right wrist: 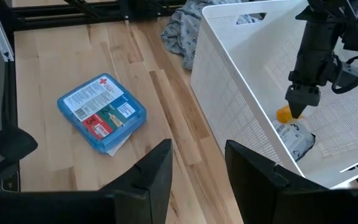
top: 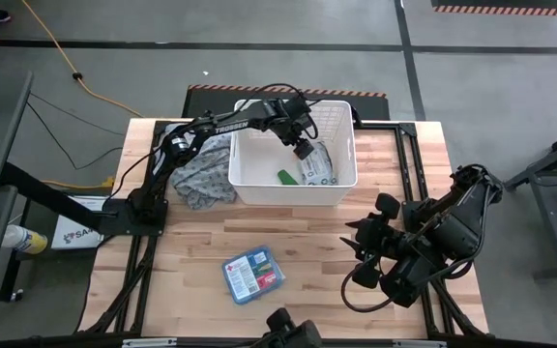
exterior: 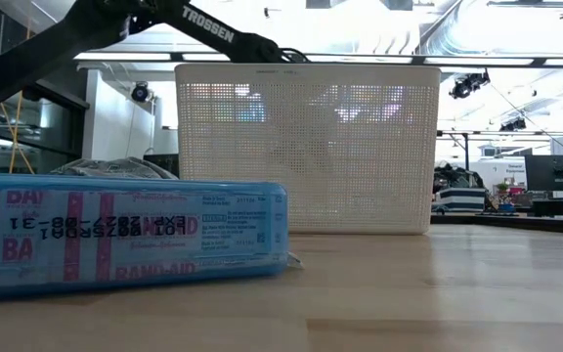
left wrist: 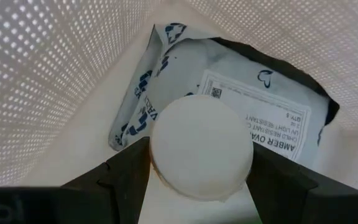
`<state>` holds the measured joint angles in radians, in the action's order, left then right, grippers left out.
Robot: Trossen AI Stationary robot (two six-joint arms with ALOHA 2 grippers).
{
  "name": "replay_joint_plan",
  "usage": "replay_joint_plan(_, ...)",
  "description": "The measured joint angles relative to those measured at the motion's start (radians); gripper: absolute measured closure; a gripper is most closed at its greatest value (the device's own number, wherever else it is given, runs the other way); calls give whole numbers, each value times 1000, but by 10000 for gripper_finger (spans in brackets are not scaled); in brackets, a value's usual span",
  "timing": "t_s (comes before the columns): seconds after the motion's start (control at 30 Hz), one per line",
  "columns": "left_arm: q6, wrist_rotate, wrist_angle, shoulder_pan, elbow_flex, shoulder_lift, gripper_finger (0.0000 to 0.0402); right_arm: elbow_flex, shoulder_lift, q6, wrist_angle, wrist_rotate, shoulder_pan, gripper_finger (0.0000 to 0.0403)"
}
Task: Pick & place medical supplies in basket/bin
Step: Put the orange pill bottle into the white bin
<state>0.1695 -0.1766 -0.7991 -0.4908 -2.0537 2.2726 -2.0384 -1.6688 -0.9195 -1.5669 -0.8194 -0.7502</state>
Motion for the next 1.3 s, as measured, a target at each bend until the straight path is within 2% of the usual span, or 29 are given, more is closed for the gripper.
replay_joint_plan(0.43,19,117,30,1,0,0,126,0,0,0,0,0,0,263)
replay_joint_plan(0.87,18,130,73,0,0,-1,126,0,0,0,9,0,0,263)
replay_joint_plan(1.3,18,82,76,0,0,-1,126,0,0,0,9,0,0,263)
